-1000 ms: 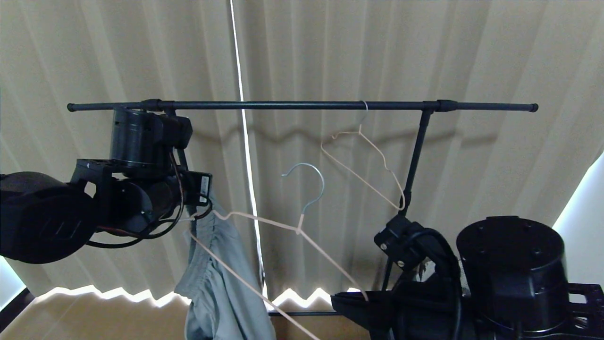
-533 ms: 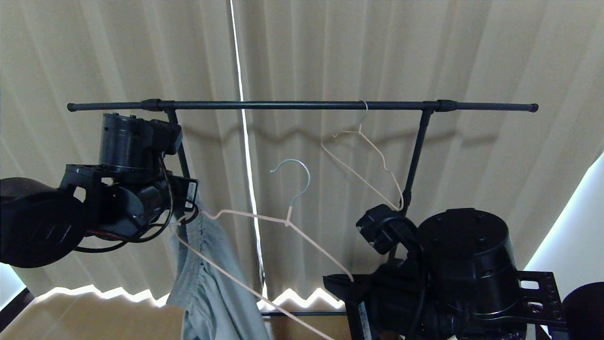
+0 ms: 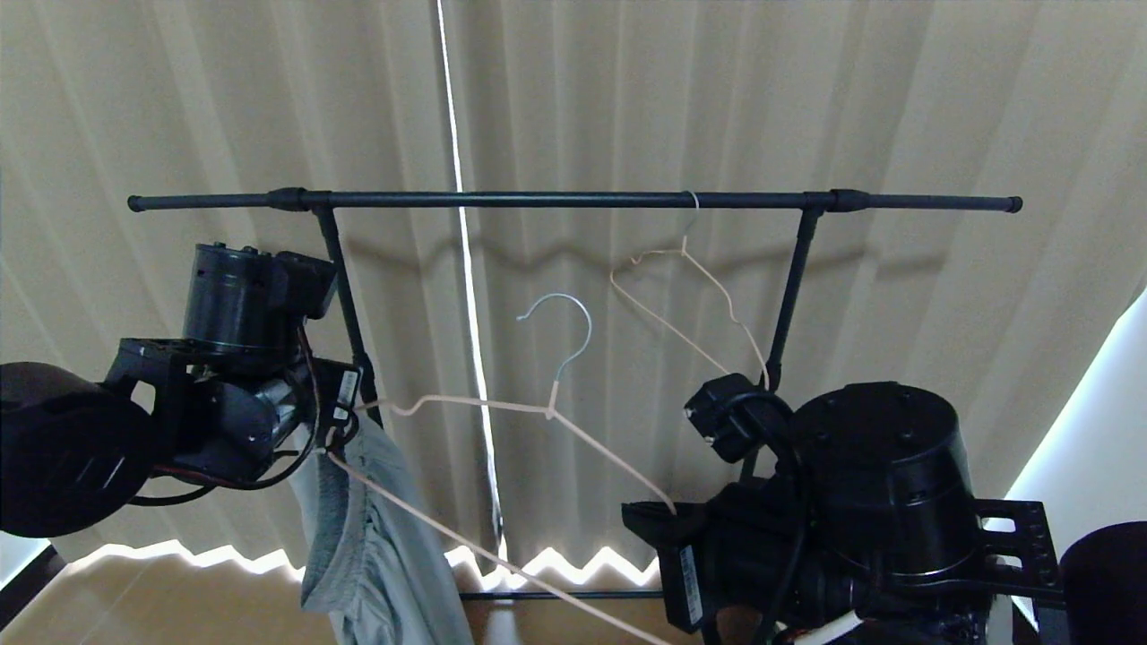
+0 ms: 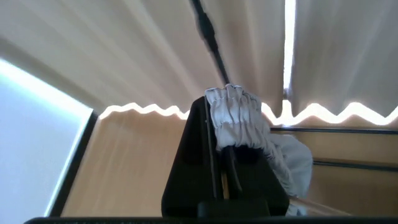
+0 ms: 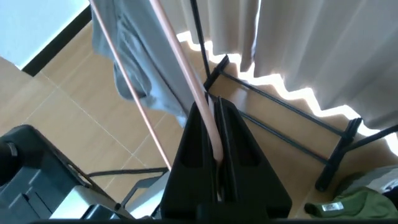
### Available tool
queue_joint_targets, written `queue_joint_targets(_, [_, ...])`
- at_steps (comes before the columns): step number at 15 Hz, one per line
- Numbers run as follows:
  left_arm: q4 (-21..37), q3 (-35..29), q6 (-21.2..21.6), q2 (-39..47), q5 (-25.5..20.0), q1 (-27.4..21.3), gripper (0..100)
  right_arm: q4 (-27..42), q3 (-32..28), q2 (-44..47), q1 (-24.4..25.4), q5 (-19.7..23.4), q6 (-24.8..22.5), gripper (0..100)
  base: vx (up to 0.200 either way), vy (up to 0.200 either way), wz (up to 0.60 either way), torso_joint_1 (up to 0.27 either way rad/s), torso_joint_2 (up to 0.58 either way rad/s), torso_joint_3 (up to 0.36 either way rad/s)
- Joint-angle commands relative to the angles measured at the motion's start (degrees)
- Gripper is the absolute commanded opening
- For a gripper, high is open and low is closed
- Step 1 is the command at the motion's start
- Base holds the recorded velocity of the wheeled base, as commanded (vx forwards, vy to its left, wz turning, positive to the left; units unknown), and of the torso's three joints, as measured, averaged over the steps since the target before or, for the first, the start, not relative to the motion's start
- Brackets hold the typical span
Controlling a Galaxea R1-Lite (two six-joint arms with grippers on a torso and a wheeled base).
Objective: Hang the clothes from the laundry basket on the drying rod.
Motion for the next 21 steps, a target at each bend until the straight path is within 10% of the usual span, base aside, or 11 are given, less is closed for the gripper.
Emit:
queue_joint_targets(1, [0.09, 0.24, -0.03, -0.45, 1.43, -1.68, 0, -0.01, -2.05, 1.63, -0.11, -0.17, -0.04, 0, 0.0, 0.0, 0.0, 0.0, 0.0, 0.0])
queue_joint_targets(9, [0.09, -0.02, 1.11, -0.36, 2.04, -2.11, 0, 0.87, -5.04, 4.97, 2.7, -0.52, -0.12, 0, 0.0, 0.0, 0.0, 0.0, 0.0, 0.0])
queue_joint_targets(21, [0.27, 0.16, 10.69, -0.1, 2.13, -1.94, 0, 0.08, -10.84, 11.12, -2.84, -13.17, -0.04, 0, 0.0, 0.0, 0.0, 0.0, 0.0, 0.0])
